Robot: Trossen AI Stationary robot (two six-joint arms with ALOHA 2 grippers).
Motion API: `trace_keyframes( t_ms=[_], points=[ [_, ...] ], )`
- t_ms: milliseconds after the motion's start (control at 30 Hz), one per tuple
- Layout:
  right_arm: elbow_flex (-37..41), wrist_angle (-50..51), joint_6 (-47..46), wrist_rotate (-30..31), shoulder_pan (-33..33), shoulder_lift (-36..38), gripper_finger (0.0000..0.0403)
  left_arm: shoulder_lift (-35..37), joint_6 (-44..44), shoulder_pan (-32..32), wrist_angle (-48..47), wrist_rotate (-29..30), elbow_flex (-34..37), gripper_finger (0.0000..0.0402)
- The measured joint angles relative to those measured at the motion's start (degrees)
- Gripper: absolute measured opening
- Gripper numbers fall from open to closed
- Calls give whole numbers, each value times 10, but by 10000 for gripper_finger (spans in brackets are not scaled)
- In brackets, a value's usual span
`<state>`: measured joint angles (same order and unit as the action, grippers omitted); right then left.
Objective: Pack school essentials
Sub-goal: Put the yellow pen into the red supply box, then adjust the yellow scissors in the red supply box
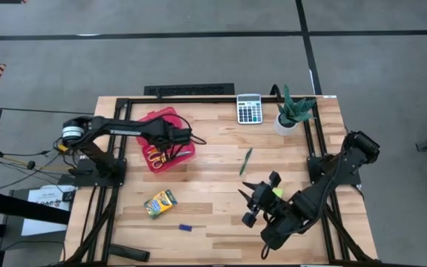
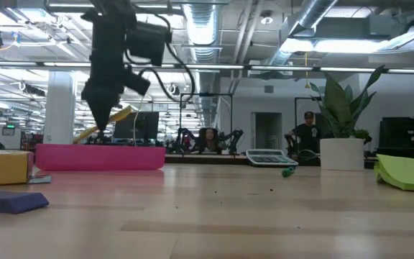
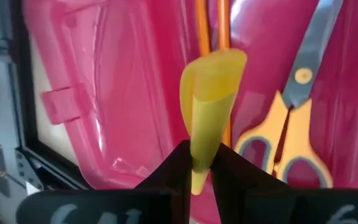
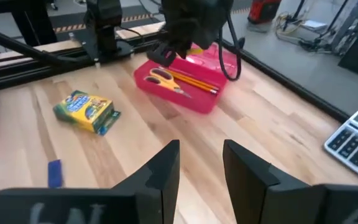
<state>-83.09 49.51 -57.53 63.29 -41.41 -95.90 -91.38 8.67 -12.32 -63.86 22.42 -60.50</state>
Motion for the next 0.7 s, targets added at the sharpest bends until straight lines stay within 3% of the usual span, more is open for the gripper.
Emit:
trace_keyframes(
  t_ms=[267,700],
  points=[
    [0,-1,-1,-3,-6,0,127,-13,-5,-5,5,-36,20,37],
    [0,0,-17,-3,-5,0,128,-13,-5,-6,7,-46,38,93]
  ],
)
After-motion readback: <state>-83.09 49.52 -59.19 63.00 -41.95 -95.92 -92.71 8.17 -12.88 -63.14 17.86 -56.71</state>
